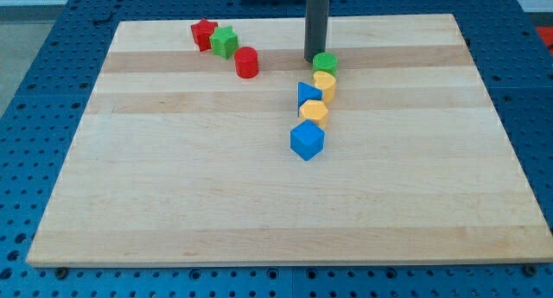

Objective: Nudge green star a bit up

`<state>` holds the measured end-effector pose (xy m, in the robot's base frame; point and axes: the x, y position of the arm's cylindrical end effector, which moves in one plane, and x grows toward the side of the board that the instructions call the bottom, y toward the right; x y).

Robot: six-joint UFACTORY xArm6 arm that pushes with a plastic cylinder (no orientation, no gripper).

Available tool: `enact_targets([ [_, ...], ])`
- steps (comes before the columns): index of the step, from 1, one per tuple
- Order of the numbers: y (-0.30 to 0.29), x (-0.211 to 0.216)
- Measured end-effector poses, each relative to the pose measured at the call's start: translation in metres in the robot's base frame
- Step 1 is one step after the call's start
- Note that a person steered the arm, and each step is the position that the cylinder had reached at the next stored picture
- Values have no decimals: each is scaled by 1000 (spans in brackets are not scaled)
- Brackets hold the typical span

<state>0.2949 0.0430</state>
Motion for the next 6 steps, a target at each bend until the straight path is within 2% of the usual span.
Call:
enact_targets([
  [4,-6,2],
  [6,-57,-8],
])
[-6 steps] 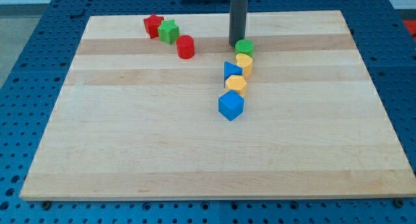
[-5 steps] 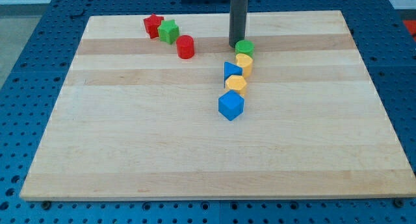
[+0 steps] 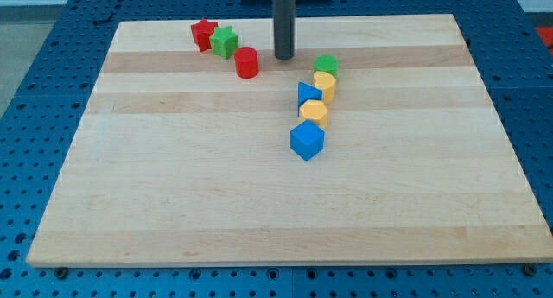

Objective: Nudge green star a bit up

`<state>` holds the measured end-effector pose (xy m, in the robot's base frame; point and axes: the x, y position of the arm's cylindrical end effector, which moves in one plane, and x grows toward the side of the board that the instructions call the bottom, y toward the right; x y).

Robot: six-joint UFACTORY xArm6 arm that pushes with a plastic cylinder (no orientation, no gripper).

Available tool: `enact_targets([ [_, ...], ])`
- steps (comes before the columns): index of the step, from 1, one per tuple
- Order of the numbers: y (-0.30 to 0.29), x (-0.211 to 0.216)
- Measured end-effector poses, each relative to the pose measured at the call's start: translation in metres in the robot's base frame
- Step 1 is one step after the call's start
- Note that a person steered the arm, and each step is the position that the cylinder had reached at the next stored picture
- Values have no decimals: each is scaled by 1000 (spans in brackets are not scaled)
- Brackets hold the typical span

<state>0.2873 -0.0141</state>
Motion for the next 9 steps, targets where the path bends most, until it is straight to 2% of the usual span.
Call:
enact_targets([
  [2,-6,46],
  [4,-91,65],
  [5,-133,60],
  [6,-137,33],
  [8,-87,-14],
  [9,-95,-14],
])
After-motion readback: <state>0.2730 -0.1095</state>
